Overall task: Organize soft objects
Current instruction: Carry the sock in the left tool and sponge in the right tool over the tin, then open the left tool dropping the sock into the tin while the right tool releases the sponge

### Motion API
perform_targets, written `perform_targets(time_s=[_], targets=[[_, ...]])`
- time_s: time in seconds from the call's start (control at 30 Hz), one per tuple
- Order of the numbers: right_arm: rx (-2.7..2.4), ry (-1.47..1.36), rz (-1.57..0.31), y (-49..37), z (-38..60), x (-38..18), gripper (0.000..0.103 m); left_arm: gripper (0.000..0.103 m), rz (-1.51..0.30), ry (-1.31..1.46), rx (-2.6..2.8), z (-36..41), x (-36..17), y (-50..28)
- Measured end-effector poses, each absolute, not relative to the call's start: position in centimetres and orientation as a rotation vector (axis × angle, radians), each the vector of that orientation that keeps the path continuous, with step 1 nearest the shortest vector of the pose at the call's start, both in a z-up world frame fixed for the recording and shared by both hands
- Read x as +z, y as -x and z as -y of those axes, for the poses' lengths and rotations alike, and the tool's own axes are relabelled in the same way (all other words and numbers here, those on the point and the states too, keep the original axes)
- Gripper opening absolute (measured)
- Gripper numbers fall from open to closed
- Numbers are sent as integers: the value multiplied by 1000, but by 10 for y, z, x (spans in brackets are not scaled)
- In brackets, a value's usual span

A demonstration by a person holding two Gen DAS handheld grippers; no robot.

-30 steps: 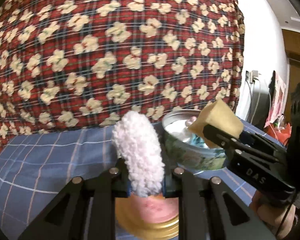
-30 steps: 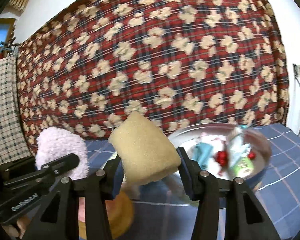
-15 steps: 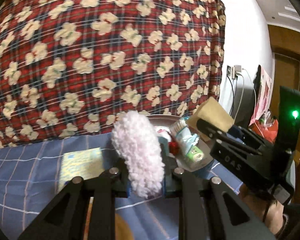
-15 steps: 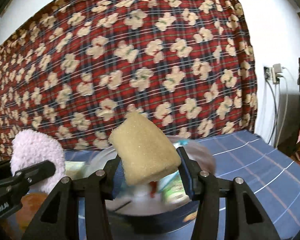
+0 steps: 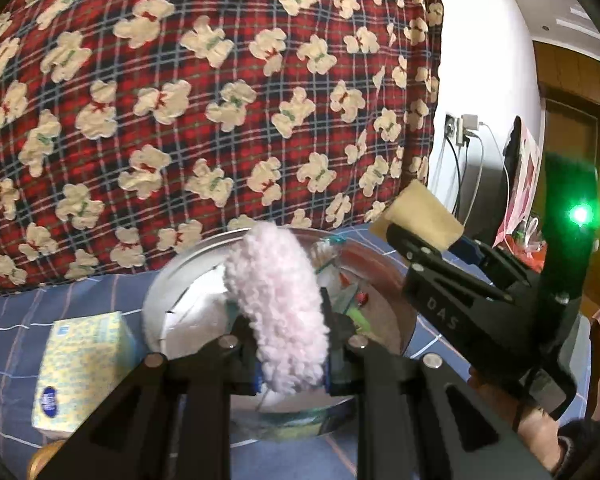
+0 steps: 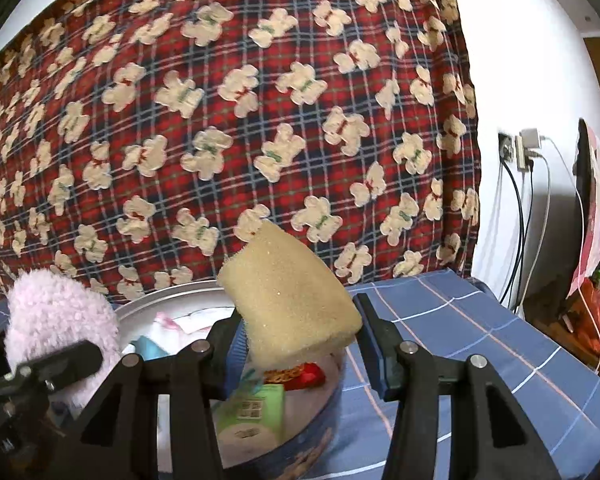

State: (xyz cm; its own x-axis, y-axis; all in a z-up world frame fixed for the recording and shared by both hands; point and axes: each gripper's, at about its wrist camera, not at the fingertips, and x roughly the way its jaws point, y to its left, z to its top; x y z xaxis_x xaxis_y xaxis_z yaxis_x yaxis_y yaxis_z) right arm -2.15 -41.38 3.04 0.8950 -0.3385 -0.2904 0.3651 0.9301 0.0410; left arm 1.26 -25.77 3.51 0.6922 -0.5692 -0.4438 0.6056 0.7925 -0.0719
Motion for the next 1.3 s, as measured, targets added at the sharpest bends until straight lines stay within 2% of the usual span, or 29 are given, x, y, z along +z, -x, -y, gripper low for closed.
perform_targets(time_s=[0.43, 0.77, 1.3], targets=[[-346, -103, -386, -5, 439, 15, 52, 18, -542, -99, -622, 302, 17, -39], [-280, -108, -482, -37, 438, 5, 52, 18, -637, -96, -519, 304, -1, -73], [-113, -109, -621, -58, 416, -9, 53, 20, -657, -144, -364, 291, -10, -99]])
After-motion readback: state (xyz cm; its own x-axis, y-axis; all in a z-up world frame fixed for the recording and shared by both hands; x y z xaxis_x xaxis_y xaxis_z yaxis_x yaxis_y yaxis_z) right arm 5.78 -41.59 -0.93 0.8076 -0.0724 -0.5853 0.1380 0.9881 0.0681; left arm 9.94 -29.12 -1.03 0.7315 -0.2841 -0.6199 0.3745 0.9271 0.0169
